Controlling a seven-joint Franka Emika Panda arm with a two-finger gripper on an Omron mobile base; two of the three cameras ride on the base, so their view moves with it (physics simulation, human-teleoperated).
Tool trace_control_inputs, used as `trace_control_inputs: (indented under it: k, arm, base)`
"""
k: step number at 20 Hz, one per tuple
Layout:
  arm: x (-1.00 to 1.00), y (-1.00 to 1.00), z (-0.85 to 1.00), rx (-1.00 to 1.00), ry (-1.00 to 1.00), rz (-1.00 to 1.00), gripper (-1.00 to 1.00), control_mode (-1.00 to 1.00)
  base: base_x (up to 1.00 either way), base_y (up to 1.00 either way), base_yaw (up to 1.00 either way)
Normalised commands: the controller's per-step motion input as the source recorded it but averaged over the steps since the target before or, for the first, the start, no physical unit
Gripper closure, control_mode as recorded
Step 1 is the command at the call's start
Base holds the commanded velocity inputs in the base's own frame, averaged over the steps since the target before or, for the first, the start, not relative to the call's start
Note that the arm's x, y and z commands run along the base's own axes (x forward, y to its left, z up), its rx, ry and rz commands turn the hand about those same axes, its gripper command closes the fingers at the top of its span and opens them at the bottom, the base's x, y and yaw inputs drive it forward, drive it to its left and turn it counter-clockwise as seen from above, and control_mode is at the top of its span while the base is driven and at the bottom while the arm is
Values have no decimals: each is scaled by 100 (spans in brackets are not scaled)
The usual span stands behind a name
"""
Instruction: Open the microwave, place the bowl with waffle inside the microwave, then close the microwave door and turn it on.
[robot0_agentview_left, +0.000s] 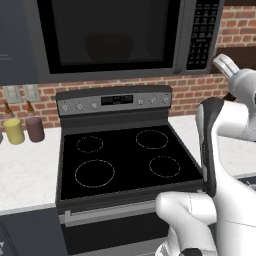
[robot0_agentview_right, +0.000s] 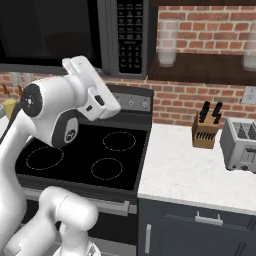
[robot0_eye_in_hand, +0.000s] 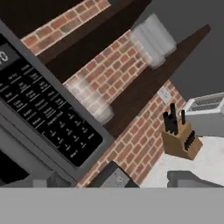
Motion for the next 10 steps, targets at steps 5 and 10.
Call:
trace_control_inputs:
  k: [5, 10]
  arm:
    - [-3, -22, 0, 65, 0, 1, -100, -100]
    - [0, -7, 0, 66, 0, 2, -100, -100]
  base:
    - [0, 0, 0]
    - [0, 0, 0]
